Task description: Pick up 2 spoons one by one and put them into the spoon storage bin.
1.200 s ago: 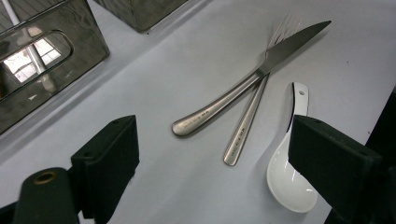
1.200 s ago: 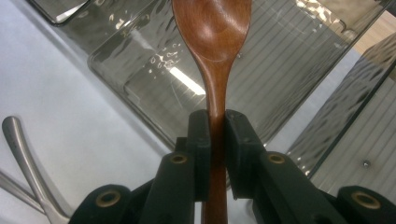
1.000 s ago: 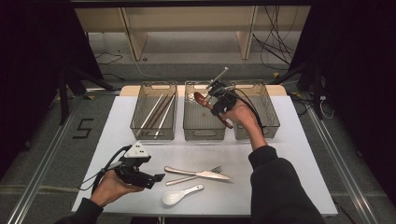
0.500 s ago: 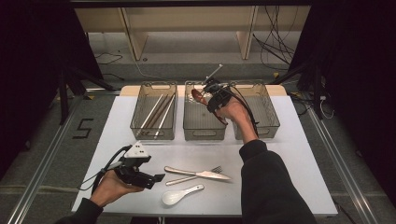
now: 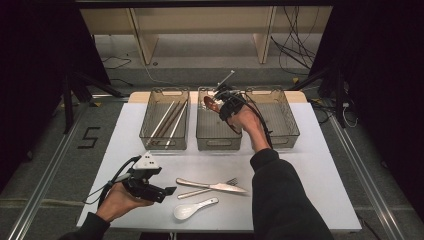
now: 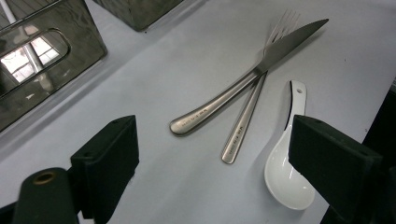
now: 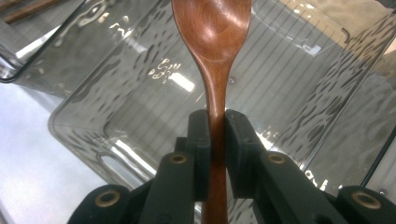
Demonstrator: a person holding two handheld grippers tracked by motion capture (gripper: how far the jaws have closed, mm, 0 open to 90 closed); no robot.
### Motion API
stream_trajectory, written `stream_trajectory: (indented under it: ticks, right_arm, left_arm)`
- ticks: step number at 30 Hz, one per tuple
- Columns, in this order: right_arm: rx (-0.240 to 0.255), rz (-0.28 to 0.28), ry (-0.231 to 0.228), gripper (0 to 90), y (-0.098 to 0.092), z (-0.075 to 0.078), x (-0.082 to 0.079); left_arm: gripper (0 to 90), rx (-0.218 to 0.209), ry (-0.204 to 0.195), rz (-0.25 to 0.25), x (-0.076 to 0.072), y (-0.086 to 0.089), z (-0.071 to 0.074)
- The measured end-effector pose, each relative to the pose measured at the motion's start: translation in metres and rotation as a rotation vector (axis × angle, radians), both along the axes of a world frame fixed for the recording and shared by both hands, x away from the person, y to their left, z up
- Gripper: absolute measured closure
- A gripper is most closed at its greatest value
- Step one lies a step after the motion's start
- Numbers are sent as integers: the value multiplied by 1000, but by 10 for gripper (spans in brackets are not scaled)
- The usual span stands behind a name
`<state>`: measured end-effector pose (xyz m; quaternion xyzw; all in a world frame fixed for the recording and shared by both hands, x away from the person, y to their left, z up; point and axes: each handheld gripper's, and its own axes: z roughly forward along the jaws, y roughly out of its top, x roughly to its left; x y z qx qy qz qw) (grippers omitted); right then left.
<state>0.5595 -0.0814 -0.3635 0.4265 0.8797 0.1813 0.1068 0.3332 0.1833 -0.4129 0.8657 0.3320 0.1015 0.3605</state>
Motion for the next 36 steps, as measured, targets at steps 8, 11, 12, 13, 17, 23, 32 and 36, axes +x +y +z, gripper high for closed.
stream_trajectory:
  ticks: [8,11,12,13,17,23,32,36]
  right_arm:
    - [-20,-22,-6,772,1,-6,4]
    - [-8,-26,5,680,1,-6,4]
    - [-2,-23,-3,668,1,-4,3]
    - [3,-21,-6,649,1,-3,2]
    - [38,1,-22,589,-3,5,-6]
    - [90,55,-46,478,-18,13,-29]
    - [125,163,-67,380,-50,12,-86]
    - [124,159,-71,357,-63,4,-106]
  left_arm:
    - [157,2,2,-1,0,0,0]
    - [157,4,3,-3,0,0,0]
    - [156,4,5,-5,0,0,-1]
    - [157,6,9,-5,0,0,-1]
    - [157,8,11,-8,0,-1,-1]
    - [157,9,27,-11,0,-3,-2]
    - [157,20,50,-26,-1,-7,-4]
    - [157,23,66,-44,-2,-12,-4]
